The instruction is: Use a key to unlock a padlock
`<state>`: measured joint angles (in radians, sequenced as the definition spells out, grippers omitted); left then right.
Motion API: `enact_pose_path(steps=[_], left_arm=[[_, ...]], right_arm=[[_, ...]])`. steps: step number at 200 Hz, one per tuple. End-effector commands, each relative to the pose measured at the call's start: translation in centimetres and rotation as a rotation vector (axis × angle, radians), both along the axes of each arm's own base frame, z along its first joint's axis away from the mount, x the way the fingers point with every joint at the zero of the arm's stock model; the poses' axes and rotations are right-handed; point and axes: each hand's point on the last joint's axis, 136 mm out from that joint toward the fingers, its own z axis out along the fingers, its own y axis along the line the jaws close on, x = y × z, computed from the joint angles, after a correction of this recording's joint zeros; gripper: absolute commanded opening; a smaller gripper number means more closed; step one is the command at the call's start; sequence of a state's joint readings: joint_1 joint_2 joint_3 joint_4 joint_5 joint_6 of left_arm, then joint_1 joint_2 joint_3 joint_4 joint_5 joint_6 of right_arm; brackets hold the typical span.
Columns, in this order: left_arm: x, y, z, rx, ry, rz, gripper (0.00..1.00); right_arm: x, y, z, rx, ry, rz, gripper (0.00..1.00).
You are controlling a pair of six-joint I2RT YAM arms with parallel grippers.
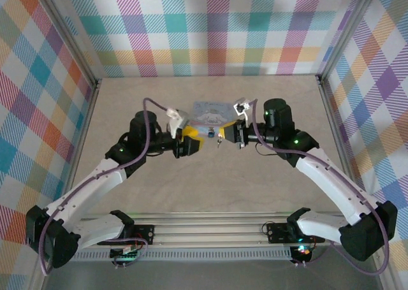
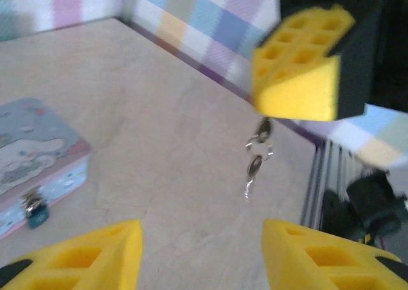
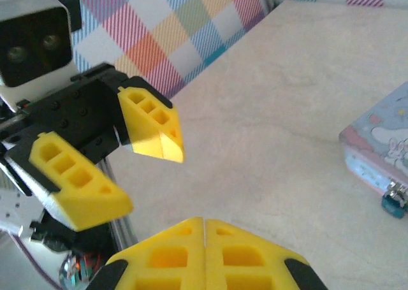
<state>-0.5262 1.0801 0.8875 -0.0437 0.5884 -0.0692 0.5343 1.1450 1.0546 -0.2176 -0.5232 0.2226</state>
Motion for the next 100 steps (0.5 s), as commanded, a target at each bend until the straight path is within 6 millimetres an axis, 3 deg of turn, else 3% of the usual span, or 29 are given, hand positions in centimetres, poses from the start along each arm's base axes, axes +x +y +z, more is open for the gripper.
enact_pose_path(steps=[1, 46, 100], left_arm=[[0.7, 0.2, 3.1, -0.171, 0.042, 0.048, 0.52], [-0.8, -1.2, 5.7, -0.373, 0.068, -0.093, 0.44], [-0.5, -2.3, 7.4, -0.534, 0.149, -0.183, 0.38]], right_arm=[[0.9, 0.6, 2.2, 0.110, 0.010, 0.002, 0.00], [1.6, 1.6, 3.5, 0.225, 0.052, 0.022, 0.00], [1.9, 2.0, 3.7, 0.287, 0.093, 0.029, 0.00]])
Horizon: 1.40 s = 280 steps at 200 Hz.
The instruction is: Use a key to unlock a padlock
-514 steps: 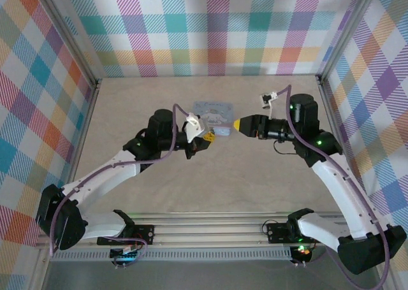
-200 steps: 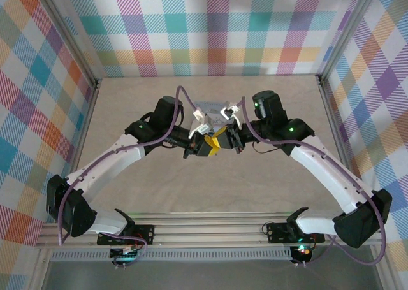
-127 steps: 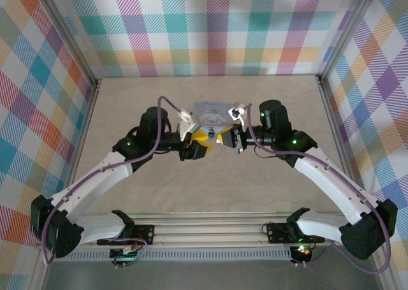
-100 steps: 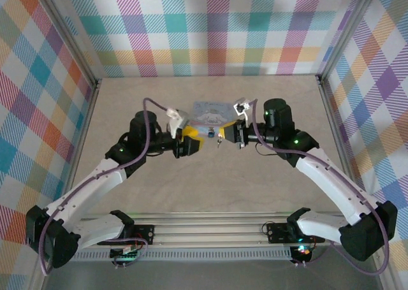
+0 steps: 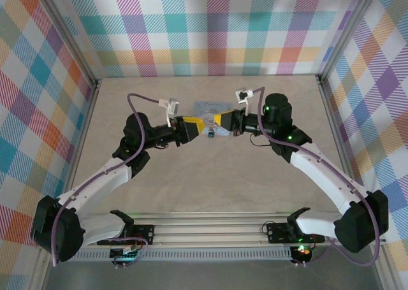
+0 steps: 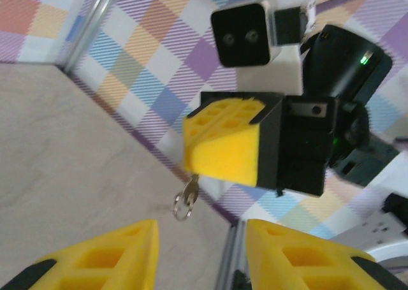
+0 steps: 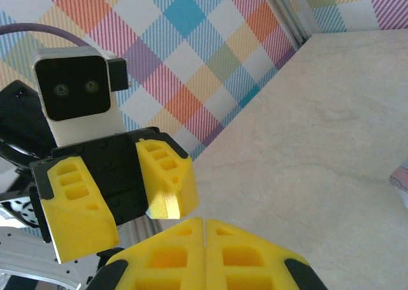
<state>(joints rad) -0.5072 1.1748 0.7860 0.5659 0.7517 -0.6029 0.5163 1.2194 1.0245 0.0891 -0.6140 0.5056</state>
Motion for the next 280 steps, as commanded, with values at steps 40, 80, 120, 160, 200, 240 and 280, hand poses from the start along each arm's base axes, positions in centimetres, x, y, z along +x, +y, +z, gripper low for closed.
enact_pose_path(steps=[40, 80, 120, 160, 200, 240, 280], left_arm=[[-0.4, -1.0, 2.3, -0.176, 0.049, -0.120, 0.31], [-0.1, -1.6, 1.9, -0.179, 0.066, -0.136, 0.29], [-0.5, -2.4, 1.3, -0.165, 0.082, -0.172, 0.29], [-0.6, -2.8, 0.9, -0.157, 0.090, -0.184, 0.27], [-0.4, -2.8, 0.6, -0.140, 0.093, -0.175, 0.29], [-0.5, -2.9, 0.9, -0.143, 0.084, -0.183, 0.24], [-0.8, -2.7, 1.5, -0.150, 0.069, -0.183, 0.09]], right_arm=[[-0.1, 0.4, 1.5, 0.097, -0.007, 0.029, 0.00], [-0.3, 0.4, 1.7, 0.105, -0.008, 0.036, 0.00], [-0.2, 0.4, 1.6, 0.103, -0.010, 0.034, 0.00], [0.0, 0.4, 1.6, 0.106, -0.013, 0.031, 0.00], [-0.1, 0.5, 1.6, 0.106, -0.010, 0.035, 0.00], [-0.1, 0.6, 1.5, 0.108, -0.002, 0.043, 0.00], [-0.3, 0.6, 1.3, 0.122, 0.014, 0.050, 0.00]])
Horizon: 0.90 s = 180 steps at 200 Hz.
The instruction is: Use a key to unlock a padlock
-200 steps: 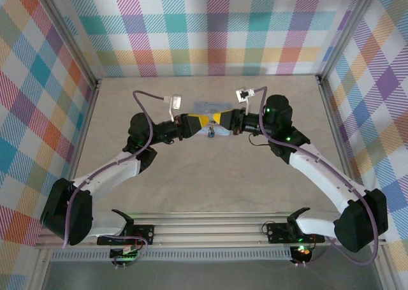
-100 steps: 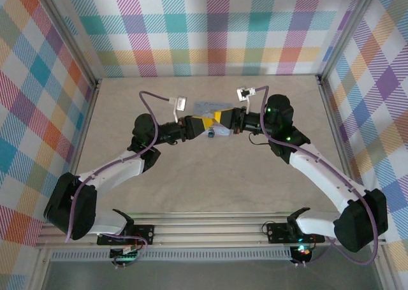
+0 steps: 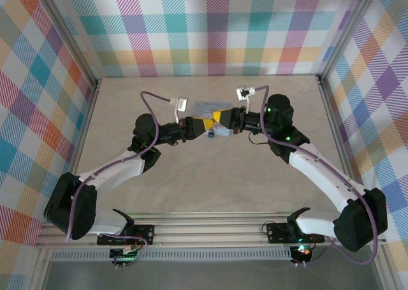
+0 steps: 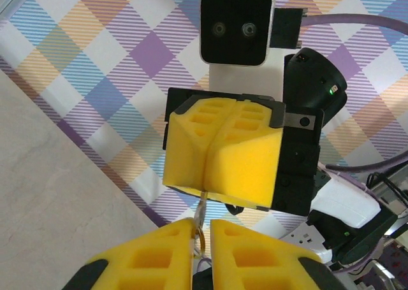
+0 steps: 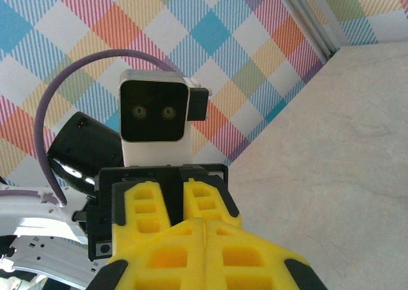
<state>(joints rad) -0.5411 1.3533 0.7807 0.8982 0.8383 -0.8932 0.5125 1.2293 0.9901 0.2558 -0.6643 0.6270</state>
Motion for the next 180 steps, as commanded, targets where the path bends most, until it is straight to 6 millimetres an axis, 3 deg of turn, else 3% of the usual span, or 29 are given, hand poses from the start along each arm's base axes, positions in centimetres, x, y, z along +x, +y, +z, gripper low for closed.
enact_pose_path(steps=[1, 23, 60, 75, 88, 126, 158, 180], left_arm=[[-0.9, 0.1, 2.0, -0.027, -0.077, -0.024, 0.09], [-1.0, 0.1, 1.8, -0.023, -0.079, -0.022, 0.00], [-1.1, 0.4, 1.3, 0.003, -0.090, 0.002, 0.00], [-1.0, 0.6, 0.6, 0.037, -0.096, 0.026, 0.00], [-0.7, 0.9, -0.3, 0.078, -0.089, 0.057, 0.00], [-0.1, 2.3, -3.7, 0.202, -0.055, 0.140, 0.00], [-0.2, 3.6, -7.1, 0.319, -0.028, 0.193, 0.00], [-0.6, 4.7, -8.9, 0.381, -0.019, 0.234, 0.00]], right_arm=[[-0.1, 0.2, -0.2, 0.019, 0.002, 0.016, 0.00], [-0.2, 0.2, -0.3, 0.019, 0.007, 0.019, 0.00], [-0.4, 0.1, -0.8, 0.008, 0.024, 0.025, 0.00], [-0.1, -0.1, -1.2, -0.014, 0.036, -0.006, 0.15], [0.3, -0.7, -1.6, -0.044, 0.046, -0.056, 0.34], [1.6, -2.9, -3.1, -0.158, 0.068, -0.224, 0.50], [3.0, -4.5, -6.2, -0.268, 0.159, -0.349, 0.54], [3.8, -4.8, -10.4, -0.408, 0.262, -0.377, 0.52]])
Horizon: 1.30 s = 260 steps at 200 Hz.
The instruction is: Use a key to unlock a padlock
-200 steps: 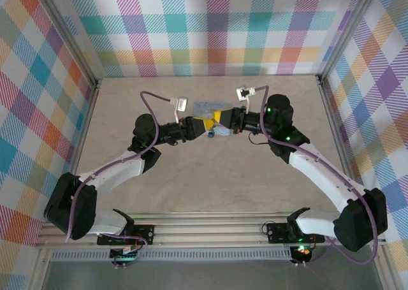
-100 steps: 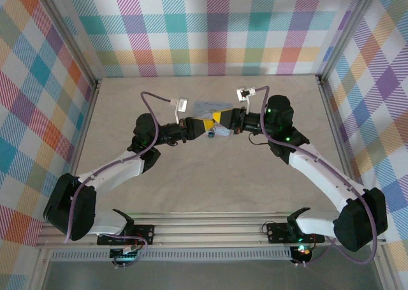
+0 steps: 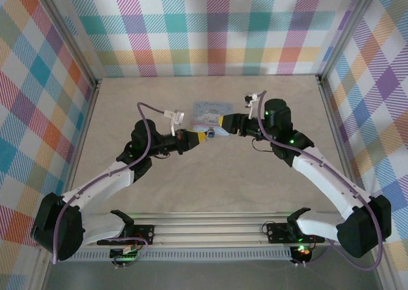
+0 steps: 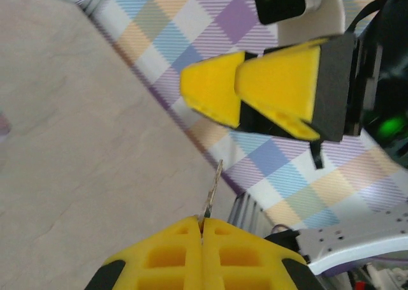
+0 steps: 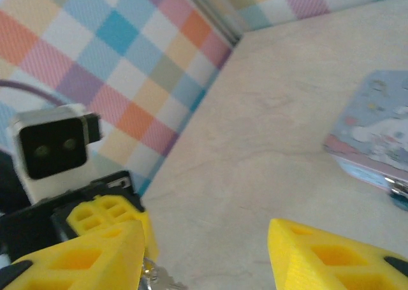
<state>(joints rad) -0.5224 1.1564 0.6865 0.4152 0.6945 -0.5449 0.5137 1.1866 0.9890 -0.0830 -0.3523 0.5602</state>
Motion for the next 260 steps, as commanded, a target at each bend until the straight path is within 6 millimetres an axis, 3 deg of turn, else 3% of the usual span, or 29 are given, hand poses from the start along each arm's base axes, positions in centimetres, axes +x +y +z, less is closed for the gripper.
enact_pose_path(steps=[1, 27, 75, 129, 206, 260], left_arm=[[-0.2, 1.6, -2.5, 0.106, -0.011, 0.060, 0.00], [-0.4, 3.0, -4.5, 0.197, -0.003, 0.119, 0.00], [-0.4, 5.6, -8.9, 0.367, 0.035, 0.221, 0.00], [-0.6, 6.5, -12.0, 0.426, 0.070, 0.244, 0.00], [-0.8, 6.5, -12.4, 0.427, 0.049, 0.215, 0.00], [-1.0, 6.6, -12.6, 0.425, 0.055, 0.216, 0.00]], right_arm=[[1.3, -1.3, -4.5, -0.174, 0.119, -0.083, 0.52], [2.0, 0.0, -8.9, -0.339, 0.191, -0.073, 0.51], [4.5, 3.0, -13.5, -0.494, 0.192, -0.117, 0.56], [8.2, 5.5, -18.6, -0.635, 0.174, -0.218, 0.58], [11.1, 5.7, -23.5, -0.738, 0.135, -0.326, 0.55], [12.0, 5.3, -25.0, -0.782, 0.132, -0.343, 0.52]])
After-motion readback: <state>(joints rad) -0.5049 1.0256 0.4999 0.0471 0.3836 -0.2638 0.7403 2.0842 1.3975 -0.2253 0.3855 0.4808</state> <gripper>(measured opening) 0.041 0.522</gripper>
